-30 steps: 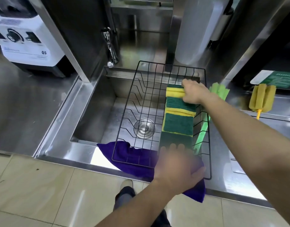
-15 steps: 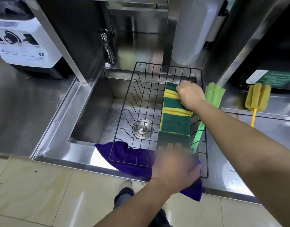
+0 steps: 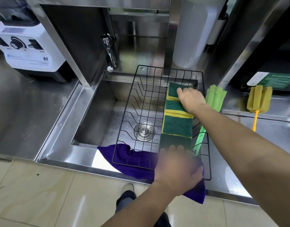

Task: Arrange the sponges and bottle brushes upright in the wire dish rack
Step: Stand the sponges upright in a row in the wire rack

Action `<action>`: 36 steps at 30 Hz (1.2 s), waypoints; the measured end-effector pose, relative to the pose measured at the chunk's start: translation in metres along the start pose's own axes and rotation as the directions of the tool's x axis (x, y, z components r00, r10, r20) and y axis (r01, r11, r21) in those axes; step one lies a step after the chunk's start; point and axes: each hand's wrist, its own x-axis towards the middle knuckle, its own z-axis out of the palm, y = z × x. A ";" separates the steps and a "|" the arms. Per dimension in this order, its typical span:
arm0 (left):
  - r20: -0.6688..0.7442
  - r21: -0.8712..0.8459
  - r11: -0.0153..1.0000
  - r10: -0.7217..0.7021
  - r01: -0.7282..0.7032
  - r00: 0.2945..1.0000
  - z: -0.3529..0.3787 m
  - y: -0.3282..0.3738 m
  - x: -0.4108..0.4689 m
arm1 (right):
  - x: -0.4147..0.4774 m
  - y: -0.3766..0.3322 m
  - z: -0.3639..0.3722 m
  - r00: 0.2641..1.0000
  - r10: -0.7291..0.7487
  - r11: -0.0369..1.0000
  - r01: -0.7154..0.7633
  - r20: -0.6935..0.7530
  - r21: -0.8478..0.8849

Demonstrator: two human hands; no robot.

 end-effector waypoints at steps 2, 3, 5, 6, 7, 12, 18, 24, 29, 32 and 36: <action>0.001 0.010 1.000 0.002 -0.002 1.000 0.000 0.000 0.001 | 0.002 0.000 -0.004 0.997 0.005 0.996 -0.011 0.073 0.090; 0.000 0.016 1.000 0.006 -0.006 1.000 0.000 0.000 0.000 | 0.005 0.002 -0.007 0.993 0.006 0.985 -0.027 0.122 0.169; 0.002 0.019 1.000 0.010 -0.010 1.000 0.001 0.000 0.000 | 0.009 0.011 -0.016 0.979 0.003 0.943 -0.071 0.205 0.325; 0.002 0.019 1.000 0.009 -0.009 1.000 0.001 0.000 -0.001 | 0.010 0.014 -0.018 0.976 0.005 0.922 -0.090 0.219 0.378; 0.003 0.017 1.000 0.007 -0.007 1.000 0.001 0.000 -0.001 | 0.008 0.016 -0.019 0.975 0.011 0.902 -0.106 0.223 0.419; -0.013 0.010 1.000 0.008 -0.008 1.000 0.002 0.001 0.000 | -0.002 0.020 -0.018 0.966 -0.012 0.867 -0.118 0.257 0.485; -0.009 0.001 1.000 0.003 -0.003 1.000 0.001 0.000 0.000 | -0.008 0.009 -0.019 0.934 -0.074 0.923 -0.069 0.350 0.379; -0.032 -0.007 1.000 0.020 -0.020 0.999 0.002 -0.001 -0.001 | -0.020 -0.005 -0.021 0.972 -0.175 0.967 0.141 0.156 0.211; -0.050 -0.003 1.000 0.020 -0.020 0.999 0.003 -0.001 0.000 | -0.025 0.001 -0.012 0.979 -0.178 0.952 0.146 0.099 0.270; -0.050 -0.004 1.000 0.019 -0.019 0.999 0.004 -0.001 -0.001 | -0.022 -0.002 -0.014 0.974 -0.157 0.935 0.094 0.161 0.342; -0.054 -0.010 1.000 0.020 -0.020 0.998 0.005 -0.001 -0.001 | -0.017 -0.009 -0.016 0.976 -0.139 0.946 0.081 0.166 0.313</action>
